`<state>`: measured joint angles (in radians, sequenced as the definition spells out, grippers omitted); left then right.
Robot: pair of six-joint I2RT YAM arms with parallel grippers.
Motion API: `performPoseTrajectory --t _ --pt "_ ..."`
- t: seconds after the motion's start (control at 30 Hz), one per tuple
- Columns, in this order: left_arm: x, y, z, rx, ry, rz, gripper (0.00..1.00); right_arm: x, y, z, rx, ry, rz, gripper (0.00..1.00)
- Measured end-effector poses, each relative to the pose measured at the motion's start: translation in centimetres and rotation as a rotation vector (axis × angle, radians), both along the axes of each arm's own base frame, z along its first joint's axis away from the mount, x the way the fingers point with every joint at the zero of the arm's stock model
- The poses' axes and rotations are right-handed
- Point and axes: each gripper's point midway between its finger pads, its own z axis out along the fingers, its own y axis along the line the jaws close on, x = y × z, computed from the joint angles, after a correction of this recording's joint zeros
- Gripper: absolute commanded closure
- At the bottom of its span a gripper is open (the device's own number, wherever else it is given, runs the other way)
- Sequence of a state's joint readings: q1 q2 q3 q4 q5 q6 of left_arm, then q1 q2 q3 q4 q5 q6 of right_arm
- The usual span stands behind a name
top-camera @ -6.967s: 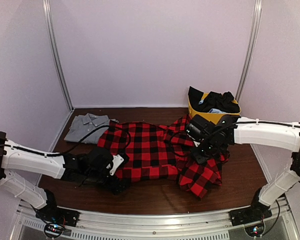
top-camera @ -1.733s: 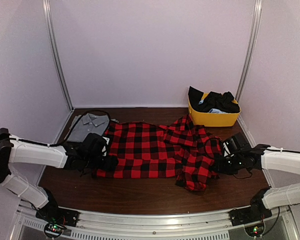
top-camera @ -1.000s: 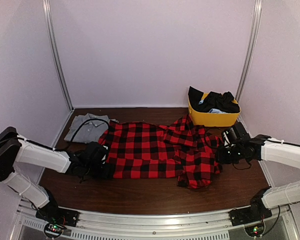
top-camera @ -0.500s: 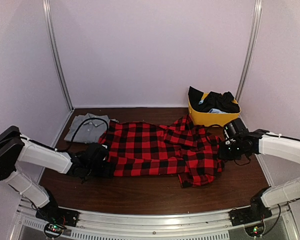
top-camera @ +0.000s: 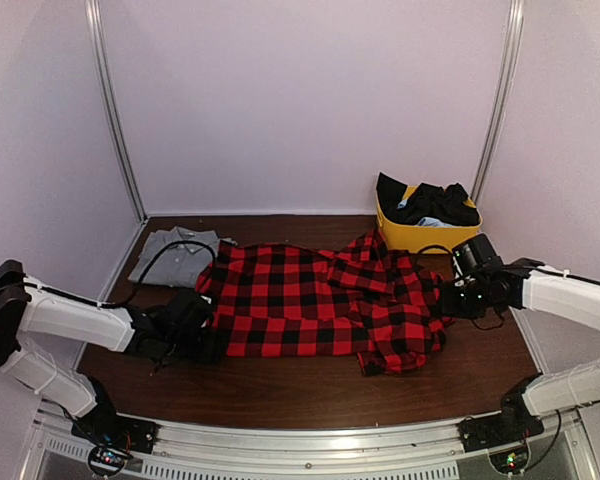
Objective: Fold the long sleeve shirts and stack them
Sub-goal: Adjust the 1/3-folded shirt at the center of the board, then pick up the sleeve from the center of the board.
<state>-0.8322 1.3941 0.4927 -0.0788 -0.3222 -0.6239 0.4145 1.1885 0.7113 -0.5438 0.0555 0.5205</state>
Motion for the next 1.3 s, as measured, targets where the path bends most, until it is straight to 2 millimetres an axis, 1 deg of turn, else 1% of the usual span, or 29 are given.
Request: performPoseTrajectory --t 0.1,0.13,0.23,0.33,0.5,0.63,0.73,0.8,0.83,0.9,1.03,1.07,1.1,1.2,1.23,1.3 --pt "0.0 0.1 0.3 -0.003 -0.003 0.0 0.29 -0.4 1.2 1.2 0.052 -0.031 0.031 0.46" --pt "-0.1 0.1 0.3 -0.003 -0.003 0.0 0.29 -0.7 1.9 1.5 0.074 -0.042 0.052 0.45" --pt "0.0 0.0 0.5 0.001 0.0 -0.001 0.28 -2.3 4.1 1.5 0.135 -0.04 0.109 0.43" --pt "0.5 -0.5 1.2 -0.009 -0.011 -0.003 0.27 -4.5 5.9 0.5 0.182 -0.013 0.16 0.43" --pt "1.5 -1.7 2.8 -0.036 -0.043 -0.011 0.22 -7.2 7.4 -1.8 0.207 0.055 0.194 0.43" --pt "2.0 -2.3 3.6 -0.048 -0.06 -0.02 0.15 -8.4 7.9 -3.0 0.217 0.086 0.198 0.43" --pt "2.2 -2.5 4.0 -0.052 -0.066 -0.026 0.11 -8.7 8.1 -3.6 0.216 0.102 0.197 0.44" --pt "2.3 -2.6 4.4 -0.057 -0.074 -0.029 0.1 -9.0 8.3 -3.9 0.212 0.109 0.198 0.48" --pt "2.3 -2.7 4.6 -0.061 -0.079 -0.03 0.1 -9.1 8.3 -4.0 0.21 0.112 0.197 0.53" --pt "2.3 -2.7 4.9 -0.066 -0.085 -0.032 0.1 -9.2 8.3 -4.1 0.208 0.112 0.197 0.63" --pt "2.4 -2.9 5.1 -0.074 -0.09 -0.043 0.09 -9.2 8.4 -4.4 0.22 0.109 0.194 0.9" --pt "2.4 -3.0 5.2 -0.079 -0.092 -0.05 0.09 -9.2 8.6 -4.3 0.228 0.107 0.196 0.93" --pt "2.4 -3.2 5.4 -0.087 -0.096 -0.059 0.09 -9.1 8.8 -4.2 0.237 0.104 0.201 0.99" --pt "2.3 -4.0 6.3 -0.124 -0.113 -0.095 0.09 -8.8 9.5 -3.5 0.268 0.091 0.218 1.0" --pt "2.3 -4.5 7.0 -0.151 -0.127 -0.115 0.08 -8.6 9.9 -2.9 0.281 0.081 0.228 1.0" --pt "2.4 -5.6 8.8 -0.213 -0.165 -0.156 0.08 -7.8 11.1 -1.0 0.322 0.046 0.247 1.0"
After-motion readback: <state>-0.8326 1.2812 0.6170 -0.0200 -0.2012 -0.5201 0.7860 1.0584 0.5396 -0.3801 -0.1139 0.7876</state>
